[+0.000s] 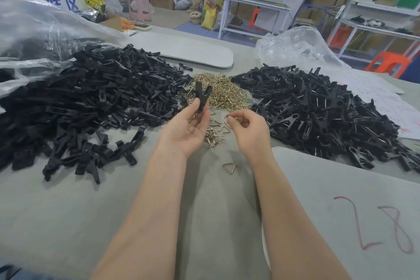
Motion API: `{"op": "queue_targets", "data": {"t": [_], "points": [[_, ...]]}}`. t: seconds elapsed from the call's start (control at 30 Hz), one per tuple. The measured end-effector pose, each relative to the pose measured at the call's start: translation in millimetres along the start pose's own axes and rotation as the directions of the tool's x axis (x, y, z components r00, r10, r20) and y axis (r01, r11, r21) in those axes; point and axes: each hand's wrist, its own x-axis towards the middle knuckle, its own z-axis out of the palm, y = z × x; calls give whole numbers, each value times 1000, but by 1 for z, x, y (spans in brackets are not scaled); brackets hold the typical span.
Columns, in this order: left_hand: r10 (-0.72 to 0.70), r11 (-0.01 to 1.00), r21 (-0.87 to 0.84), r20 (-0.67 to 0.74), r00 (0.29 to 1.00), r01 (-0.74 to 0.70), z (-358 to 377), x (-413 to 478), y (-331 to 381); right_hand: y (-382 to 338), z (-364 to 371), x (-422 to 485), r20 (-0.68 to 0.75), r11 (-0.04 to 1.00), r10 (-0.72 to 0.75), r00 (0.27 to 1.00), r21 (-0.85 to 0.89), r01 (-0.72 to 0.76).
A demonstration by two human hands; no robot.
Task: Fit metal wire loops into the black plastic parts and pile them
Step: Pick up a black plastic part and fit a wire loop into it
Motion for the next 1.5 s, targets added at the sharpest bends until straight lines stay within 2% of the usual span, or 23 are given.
{"op": "queue_targets", "data": {"t": [0.17, 0.37, 0.6, 0.7, 0.87, 0.93, 1.07, 1.17, 1.27, 1.3, 1.33, 1.37, 1.4, 1.43, 1.47, 1.5], "points": [[-18, 999, -37, 38, 999, 19, 0, -1, 0, 0, 0, 0, 65, 984, 93, 994, 145, -102], [-31, 992, 117, -27, 999, 34, -2, 1, -3, 0, 4, -2, 127, 965, 142, 982, 204, -166], [28, 985, 170, -43, 999, -20, 0, 3, -4, 2, 4, 0, 67, 999, 33, 997, -28, -31], [51, 981, 191, -37, 998, -43, 1, 2, -6, 2, 3, 0, 58, 992, 16, 998, -124, -9], [29, 950, 312, -39, 999, -15, 0, 2, -6, 1, 2, -2, 62, 951, -122, 991, -277, 135], [39, 955, 297, -60, 997, -19, -1, 2, -6, 0, 1, -2, 86, 948, -120, 989, -285, 140], [59, 966, 255, -88, 994, -35, -1, 2, -6, 0, 0, -1, 185, 942, -19, 983, -327, 80], [94, 967, 248, -108, 990, -65, 0, 2, -5, -2, -5, -1, 84, 963, -42, 996, -264, 63], [173, 929, 346, -91, 981, -132, 0, 3, -7, -5, -11, 1, 18, 998, 42, 999, 40, -43], [238, 875, 448, -64, 969, -185, 0, 4, -9, -6, -13, 1, 5, 982, 86, 996, 169, -85], [331, 747, 616, -19, 943, -250, -1, 5, -12, -8, -15, 2, -8, 951, 126, 992, 285, -118], [429, 523, 797, 60, 902, -302, -2, 7, -15, -10, -17, 3, -20, 915, 159, 987, 379, -139], [497, 256, 910, 164, 852, -325, -3, 6, -18, -11, -19, 3, -31, 879, 185, 982, 452, -152], [523, 30, 945, 263, 811, -326, -4, 6, -21, -12, -22, 3, -36, 847, 208, 977, 507, -161], [512, -119, 937, 341, 788, -328, -4, 5, -24, -13, -25, 3, -38, 823, 227, 973, 542, -171], [488, -204, 916, 402, 775, -347, -5, 6, -26, -14, -28, 3, -39, 814, 238, 971, 554, -177]]}}
